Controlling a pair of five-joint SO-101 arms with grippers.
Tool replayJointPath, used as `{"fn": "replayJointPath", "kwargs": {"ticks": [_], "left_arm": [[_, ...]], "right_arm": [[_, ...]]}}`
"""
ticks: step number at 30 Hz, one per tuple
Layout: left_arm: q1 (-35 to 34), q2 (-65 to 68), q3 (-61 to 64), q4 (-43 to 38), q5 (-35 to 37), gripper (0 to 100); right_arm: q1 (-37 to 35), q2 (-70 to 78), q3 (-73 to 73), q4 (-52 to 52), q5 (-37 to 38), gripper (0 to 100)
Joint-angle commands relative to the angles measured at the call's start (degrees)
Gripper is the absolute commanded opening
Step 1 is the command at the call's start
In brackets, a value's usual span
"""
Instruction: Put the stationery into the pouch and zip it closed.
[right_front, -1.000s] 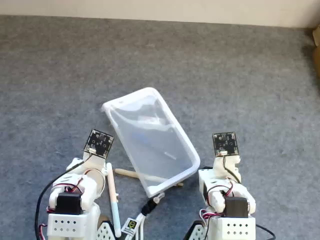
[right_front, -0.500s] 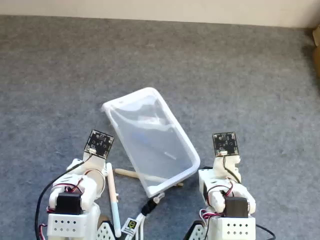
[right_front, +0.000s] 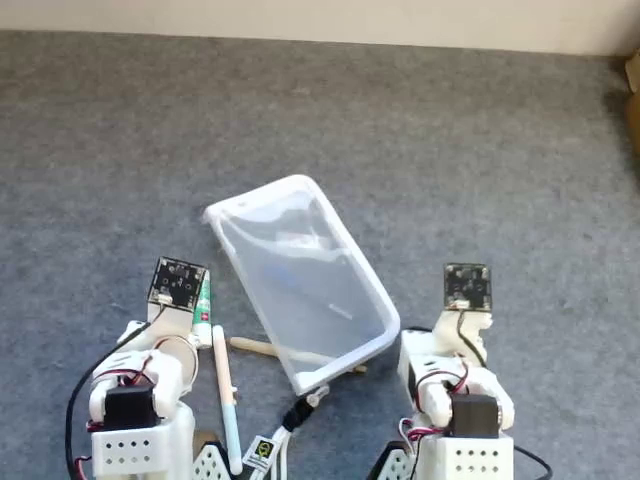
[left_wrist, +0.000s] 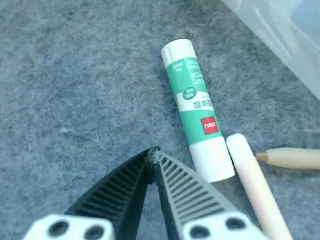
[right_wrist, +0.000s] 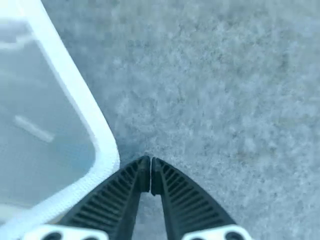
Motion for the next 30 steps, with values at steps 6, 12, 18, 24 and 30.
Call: {"fn": "replayJointPath", "kwargs": {"ticks": [6,12,18,24,30], "left_arm": [[-0.9,0.0,-2.2,0.3,0.2,0],[-1.0,0.0,-2.0,0.3,0.2,0],[-1.0,0.0,-1.9,0.3,0.2,0],[-1.0,0.0,-1.9,0.3,0.2,0],[-1.0,0.0,-1.0,-0.8,0.2,0]], "right_arm": [[-1.2,0.3,-14.3,3.9,-3.9,1.2],[-7.8,0.5,-22.4,9.6,-4.2,1.2],[-8.1,11.9,-26.6,9.5,-4.3,1.7],[-11.7,30.9,-35.8,9.9,-4.3,1.7],[-21.7,40.2,-36.9,10.1,-6.7,1.2]]}}
